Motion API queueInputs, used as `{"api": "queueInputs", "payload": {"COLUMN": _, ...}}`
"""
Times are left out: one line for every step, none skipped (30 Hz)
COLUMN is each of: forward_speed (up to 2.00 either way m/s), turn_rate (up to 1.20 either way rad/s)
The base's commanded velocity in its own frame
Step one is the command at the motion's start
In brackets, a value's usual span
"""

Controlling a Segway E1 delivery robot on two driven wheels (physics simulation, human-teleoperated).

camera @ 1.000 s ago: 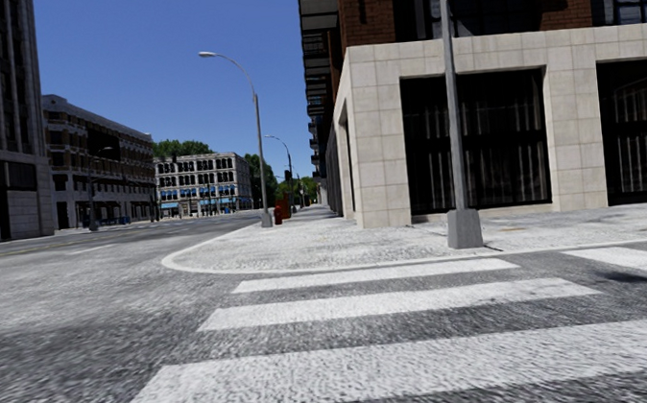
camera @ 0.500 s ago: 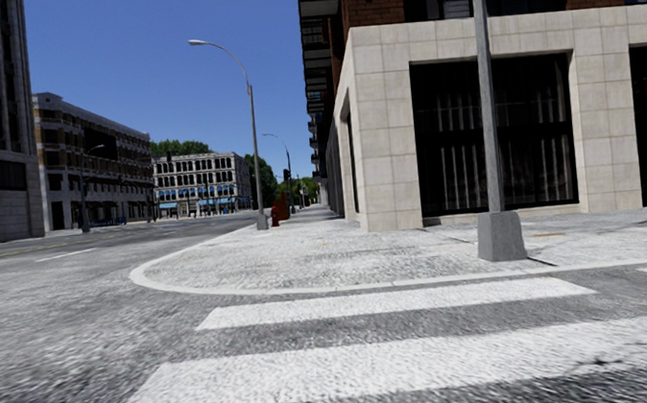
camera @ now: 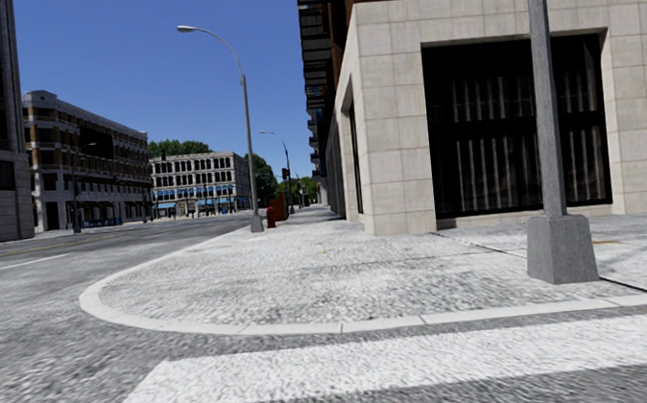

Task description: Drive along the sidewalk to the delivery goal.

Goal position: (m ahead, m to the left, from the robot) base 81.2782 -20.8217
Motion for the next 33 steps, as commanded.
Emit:
{"api": "queueInputs", "payload": {"forward_speed": 2.0, "turn_rate": 0.0}}
{"api": "queueInputs", "payload": {"forward_speed": 2.0, "turn_rate": 0.0}}
{"api": "queueInputs", "payload": {"forward_speed": 2.0, "turn_rate": 0.0}}
{"api": "queueInputs", "payload": {"forward_speed": 2.0, "turn_rate": 0.0}}
{"api": "queueInputs", "payload": {"forward_speed": 2.0, "turn_rate": 0.0}}
{"api": "queueInputs", "payload": {"forward_speed": 2.0, "turn_rate": 0.0}}
{"api": "queueInputs", "payload": {"forward_speed": 2.0, "turn_rate": 0.0}}
{"api": "queueInputs", "payload": {"forward_speed": 2.0, "turn_rate": 0.0}}
{"api": "queueInputs", "payload": {"forward_speed": 2.0, "turn_rate": 0.0}}
{"api": "queueInputs", "payload": {"forward_speed": 2.0, "turn_rate": 0.0}}
{"api": "queueInputs", "payload": {"forward_speed": 2.0, "turn_rate": 0.0}}
{"api": "queueInputs", "payload": {"forward_speed": 2.0, "turn_rate": 0.0}}
{"api": "queueInputs", "payload": {"forward_speed": 2.0, "turn_rate": 0.0}}
{"api": "queueInputs", "payload": {"forward_speed": 1.97, "turn_rate": 0.0}}
{"api": "queueInputs", "payload": {"forward_speed": 1.92, "turn_rate": 0.0}}
{"api": "queueInputs", "payload": {"forward_speed": 1.79, "turn_rate": 0.0}}
{"api": "queueInputs", "payload": {"forward_speed": 1.68, "turn_rate": 0.0}}
{"api": "queueInputs", "payload": {"forward_speed": 1.68, "turn_rate": 0.0}}
{"api": "queueInputs", "payload": {"forward_speed": 1.65, "turn_rate": 0.0}}
{"api": "queueInputs", "payload": {"forward_speed": 1.64, "turn_rate": 0.0}}
{"api": "queueInputs", "payload": {"forward_speed": 1.64, "turn_rate": 0.0}}
{"api": "queueInputs", "payload": {"forward_speed": 1.64, "turn_rate": 0.0}}
{"api": "queueInputs", "payload": {"forward_speed": 1.64, "turn_rate": 0.0}}
{"api": "queueInputs", "payload": {"forward_speed": 1.64, "turn_rate": 0.0}}
{"api": "queueInputs", "payload": {"forward_speed": 1.64, "turn_rate": 0.0}}
{"api": "queueInputs", "payload": {"forward_speed": 1.64, "turn_rate": 0.0}}
{"api": "queueInputs", "payload": {"forward_speed": 1.64, "turn_rate": 0.0}}
{"api": "queueInputs", "payload": {"forward_speed": 1.64, "turn_rate": 0.0}}
{"api": "queueInputs", "payload": {"forward_speed": 1.64, "turn_rate": 0.0}}
{"api": "queueInputs", "payload": {"forward_speed": 1.64, "turn_rate": 0.0}}
{"api": "queueInputs", "payload": {"forward_speed": 1.64, "turn_rate": 0.0}}
{"api": "queueInputs", "payload": {"forward_speed": 1.64, "turn_rate": 0.0}}
{"api": "queueInputs", "payload": {"forward_speed": 1.64, "turn_rate": 0.0}}
